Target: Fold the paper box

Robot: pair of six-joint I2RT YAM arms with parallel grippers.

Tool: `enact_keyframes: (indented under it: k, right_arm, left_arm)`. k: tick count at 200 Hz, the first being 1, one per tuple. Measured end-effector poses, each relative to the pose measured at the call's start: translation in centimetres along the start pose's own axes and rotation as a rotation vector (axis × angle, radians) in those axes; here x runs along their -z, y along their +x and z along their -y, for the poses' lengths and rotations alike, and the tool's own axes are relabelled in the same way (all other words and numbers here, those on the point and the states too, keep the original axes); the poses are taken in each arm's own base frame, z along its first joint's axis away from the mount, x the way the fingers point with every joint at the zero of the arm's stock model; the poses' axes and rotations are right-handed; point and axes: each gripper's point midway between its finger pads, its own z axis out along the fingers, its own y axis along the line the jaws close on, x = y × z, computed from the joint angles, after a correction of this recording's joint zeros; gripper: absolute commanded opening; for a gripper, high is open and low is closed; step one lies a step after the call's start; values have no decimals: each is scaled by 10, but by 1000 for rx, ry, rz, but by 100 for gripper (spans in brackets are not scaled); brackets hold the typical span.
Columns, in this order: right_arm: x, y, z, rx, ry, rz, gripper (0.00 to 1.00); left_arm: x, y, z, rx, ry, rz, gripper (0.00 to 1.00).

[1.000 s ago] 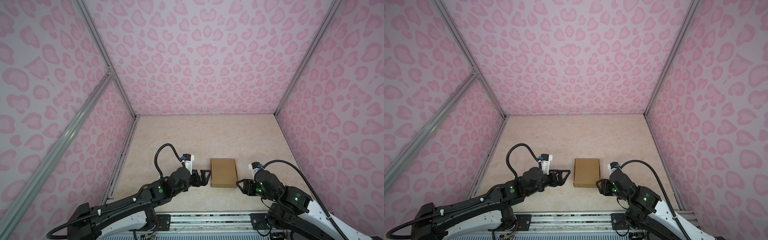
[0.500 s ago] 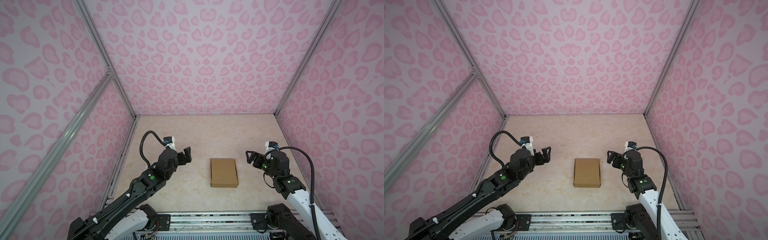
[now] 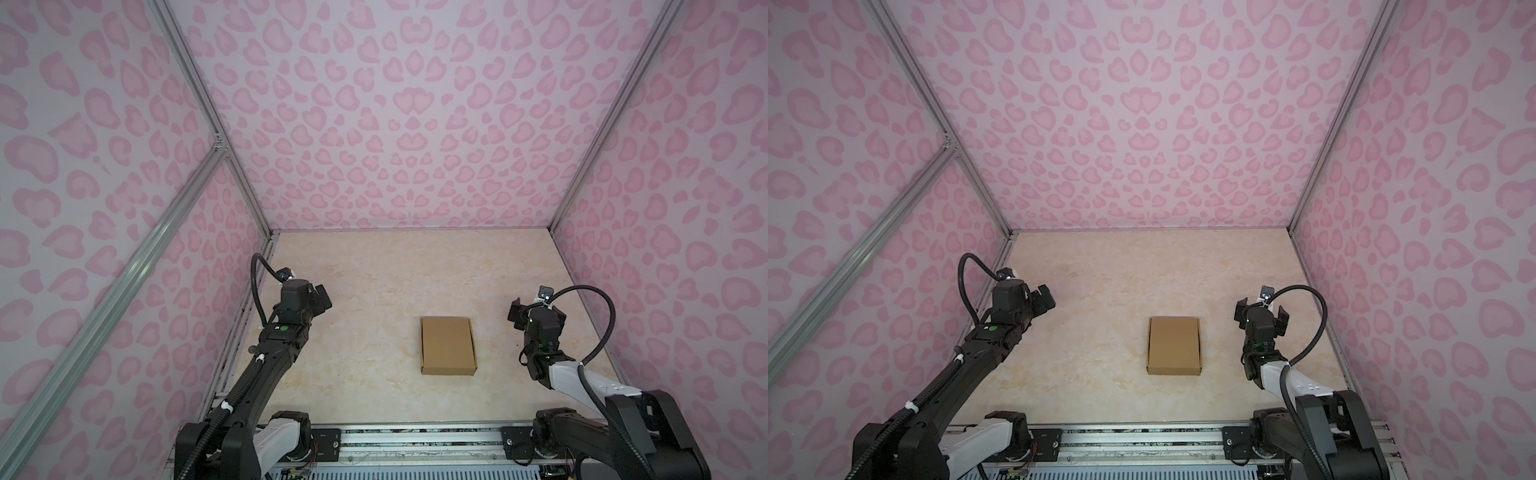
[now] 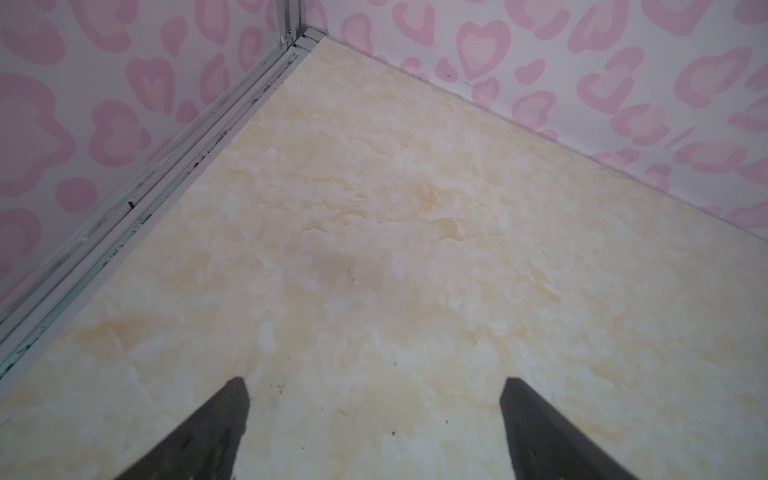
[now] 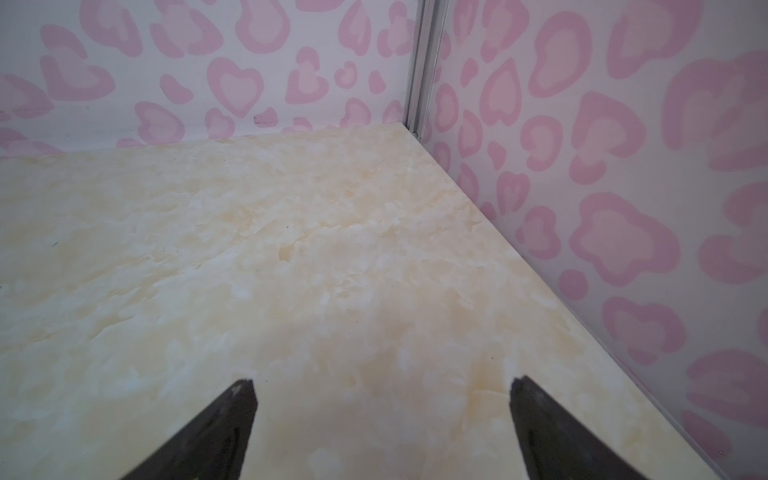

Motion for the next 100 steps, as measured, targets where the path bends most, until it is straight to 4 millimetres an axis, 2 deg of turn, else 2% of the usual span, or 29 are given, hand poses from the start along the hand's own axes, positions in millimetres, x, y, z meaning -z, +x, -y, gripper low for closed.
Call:
enact_keyframes:
  k: [35, 49, 66, 88, 100]
  right_arm:
    - [-19, 27, 7, -14, 7, -6, 100]
    - [-28, 18, 7, -35, -1, 21, 100]
    - [-34, 8, -3, -48, -42, 53, 100]
    - [-36, -5, -9, -58, -68, 84, 100]
    - [-36, -4, -10, -55, -71, 86, 100]
  left_arm:
    - [-18, 22, -17, -74, -20, 34, 97]
    - [-27, 26, -23, -93, -25, 49, 97]
    - [-36, 28, -25, -111, -22, 78, 97]
    - [-44, 30, -22, -149, 2, 125, 97]
    - [-48, 29, -21, -174, 4, 143, 98]
